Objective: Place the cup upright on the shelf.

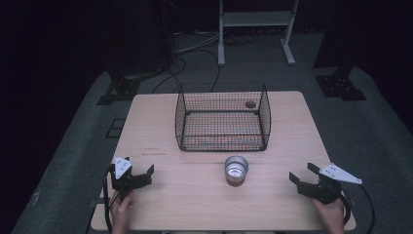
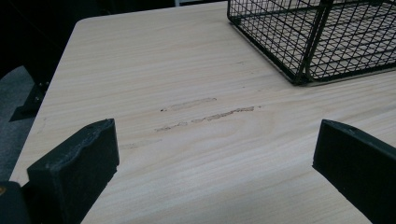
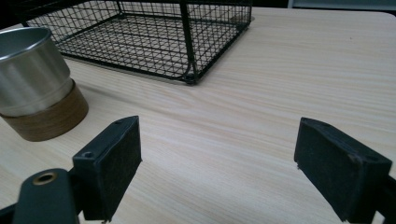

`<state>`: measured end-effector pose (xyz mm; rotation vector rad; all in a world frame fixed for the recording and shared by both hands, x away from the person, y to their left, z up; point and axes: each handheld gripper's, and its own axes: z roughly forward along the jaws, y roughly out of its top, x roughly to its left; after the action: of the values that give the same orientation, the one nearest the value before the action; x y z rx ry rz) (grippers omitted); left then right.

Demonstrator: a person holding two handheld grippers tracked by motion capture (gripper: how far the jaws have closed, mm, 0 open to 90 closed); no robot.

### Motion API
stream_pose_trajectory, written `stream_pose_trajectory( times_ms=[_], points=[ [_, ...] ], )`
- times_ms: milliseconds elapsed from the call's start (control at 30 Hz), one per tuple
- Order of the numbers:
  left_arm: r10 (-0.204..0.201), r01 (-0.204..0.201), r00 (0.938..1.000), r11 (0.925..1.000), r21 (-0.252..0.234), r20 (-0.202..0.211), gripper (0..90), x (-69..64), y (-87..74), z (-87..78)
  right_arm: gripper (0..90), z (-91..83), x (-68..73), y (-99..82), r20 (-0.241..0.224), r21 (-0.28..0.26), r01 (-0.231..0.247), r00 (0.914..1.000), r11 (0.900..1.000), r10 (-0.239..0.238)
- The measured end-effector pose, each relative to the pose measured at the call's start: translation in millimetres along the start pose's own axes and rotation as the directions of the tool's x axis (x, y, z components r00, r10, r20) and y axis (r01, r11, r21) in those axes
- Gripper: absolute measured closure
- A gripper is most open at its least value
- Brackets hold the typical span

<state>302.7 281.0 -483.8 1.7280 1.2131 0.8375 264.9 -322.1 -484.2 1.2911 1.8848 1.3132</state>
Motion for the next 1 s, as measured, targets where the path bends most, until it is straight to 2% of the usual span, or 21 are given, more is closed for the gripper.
stream_pose_trajectory(
  times_ms=[600,1000],
  points=[
    [0.003,-0.003,1.0,1.0,0.006,0.002,0.0,-0.3,0.0,-0.4,13.5,3.6,11.3,4.6,-0.033,0.017,0.042,0.9986,0.999,-0.041],
    [0.004,-0.004,1.0,1.0,0.005,0.004,0.0,-0.7,-0.2,-0.8,13.3,11.7,27.8,9.5,-0.067,0.048,0.118,0.9911,0.9918,-0.115]
  ],
)
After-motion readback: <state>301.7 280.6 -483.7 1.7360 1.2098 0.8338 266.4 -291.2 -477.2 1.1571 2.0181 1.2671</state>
